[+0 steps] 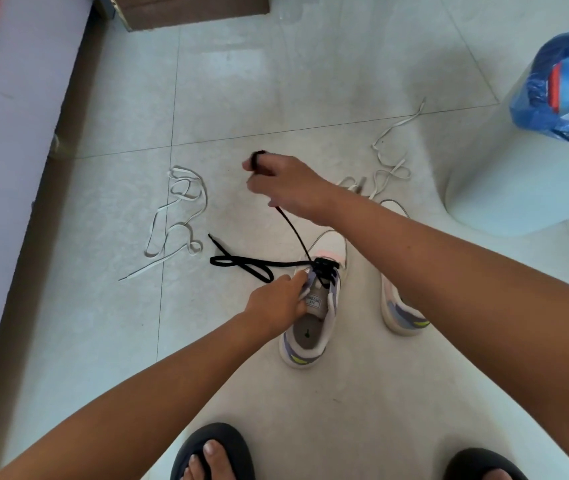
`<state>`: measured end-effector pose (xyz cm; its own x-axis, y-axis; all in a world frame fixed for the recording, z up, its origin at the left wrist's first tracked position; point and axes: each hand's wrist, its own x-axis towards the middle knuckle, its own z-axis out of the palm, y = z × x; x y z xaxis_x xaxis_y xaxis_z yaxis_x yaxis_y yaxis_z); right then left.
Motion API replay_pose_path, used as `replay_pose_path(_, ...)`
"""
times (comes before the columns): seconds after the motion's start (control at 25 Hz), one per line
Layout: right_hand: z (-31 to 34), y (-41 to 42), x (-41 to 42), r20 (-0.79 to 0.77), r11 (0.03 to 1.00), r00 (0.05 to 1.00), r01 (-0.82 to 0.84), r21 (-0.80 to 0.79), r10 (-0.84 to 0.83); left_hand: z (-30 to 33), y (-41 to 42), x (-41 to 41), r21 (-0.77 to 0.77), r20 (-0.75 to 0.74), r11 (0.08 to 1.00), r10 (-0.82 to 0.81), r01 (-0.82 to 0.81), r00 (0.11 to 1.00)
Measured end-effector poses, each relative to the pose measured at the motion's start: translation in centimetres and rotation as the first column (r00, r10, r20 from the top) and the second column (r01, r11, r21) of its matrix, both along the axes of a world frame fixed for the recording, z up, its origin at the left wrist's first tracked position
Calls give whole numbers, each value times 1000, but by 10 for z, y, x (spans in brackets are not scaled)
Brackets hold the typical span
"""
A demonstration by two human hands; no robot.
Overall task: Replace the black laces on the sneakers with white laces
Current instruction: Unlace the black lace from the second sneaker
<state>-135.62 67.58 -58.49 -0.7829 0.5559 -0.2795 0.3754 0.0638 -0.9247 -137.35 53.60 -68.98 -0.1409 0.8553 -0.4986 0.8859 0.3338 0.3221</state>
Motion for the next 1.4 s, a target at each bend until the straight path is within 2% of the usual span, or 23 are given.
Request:
replay_pose_path(0.04,1,0,-5,93,976,986,-153,153,140,0,-1,-1,6,6,1000,3,-3,1000)
replay_pose_path(0.08,-2,1,-6,235,907,941,-308,287,245,-1,-2,-1,10,12,1000,3,-3,1000)
replay_pose_path(0.16,-21,2,10,451,784,840,-488,384,301,-1,-4,-1,11,13,1000,-3,3,1000)
replay_pose_path(0.24,-46,0,40,542,796,811,-471,380,221,-2,-6,-1,21,-5,1000,-10,10,1000)
replay_pose_path(0.36,-83,-8,91,613,887,789,-312,340,42,-4,-8,0,30,-25,999,-21,22,999)
replay_pose_path(0.48,-102,-24,114,643,971,765,-165,173,16,-9,-10,4,-6,-62,1000,2,-3,998)
replay_pose_path(0.56,-109,-31,114,633,981,774,-108,164,-21,-12,-12,10,-28,-123,999,40,-43,992)
replay_pose_path(0.72,-116,-40,106,643,955,766,-189,228,-1,-20,-14,16,-52,-257,998,28,-43,966)
replay_pose_path(0.88,-118,-43,105,627,881,777,-339,332,63,-25,-14,17,-62,-271,997,21,-39,962)
replay_pose_path(0.92,-117,-42,106,653,824,753,-419,382,80,-25,-14,16,-65,-266,997,24,-42,964)
replay_pose_path(0.96,-114,-41,108,692,705,715,-541,458,99,-26,-14,16,-78,-267,996,16,-38,964)
replay_pose_path(1.0,-115,-39,114,691,500,716,-638,586,103,-26,-14,16,-100,-280,995,-10,-19,960)
replay_pose_path(1.04,-116,-35,119,685,248,722,-684,686,99,-25,-14,16,-127,-302,992,-46,8,952)
replay_pose_path(1.08,-113,-30,123,658,32,749,-662,749,72,-25,-15,17,-149,-319,988,-77,30,945)
replay_pose_path(1.12,-114,-26,127,615,-108,787,-608,787,56,-26,-15,19,-164,-325,986,-91,39,941)
replay_pose_path(1.16,-114,-23,128,576,-158,817,-565,810,32,-26,-15,20,-175,-325,984,-96,40,941)
replay_pose_path(1.2,-114,-25,128,575,-137,818,-570,810,-2,-26,-15,21,-182,-329,982,-100,41,939)
replay_pose_path(1.24,-114,-31,126,577,-12,815,-579,815,-55,-26,-15,22,-182,-337,982,-102,41,936)
replay_pose_path(1.28,-116,-38,123,597,236,793,-561,793,-122,-27,-15,23,-176,-340,984,-95,36,936)
replay_pose_path(1.32,-119,-44,120,647,554,744,-473,685,-166,-29,-14,23,-168,-335,985,-83,27,939)
replay_pose_path(1.36,-119,-50,117,680,815,717,-297,498,-154,-29,-14,23,-166,-328,986,-73,18,942)
replay_pose_path(1.4,-120,-55,116,653,950,749,-117,291,-107,-29,-14,22,-166,-322,986,-67,13,944)
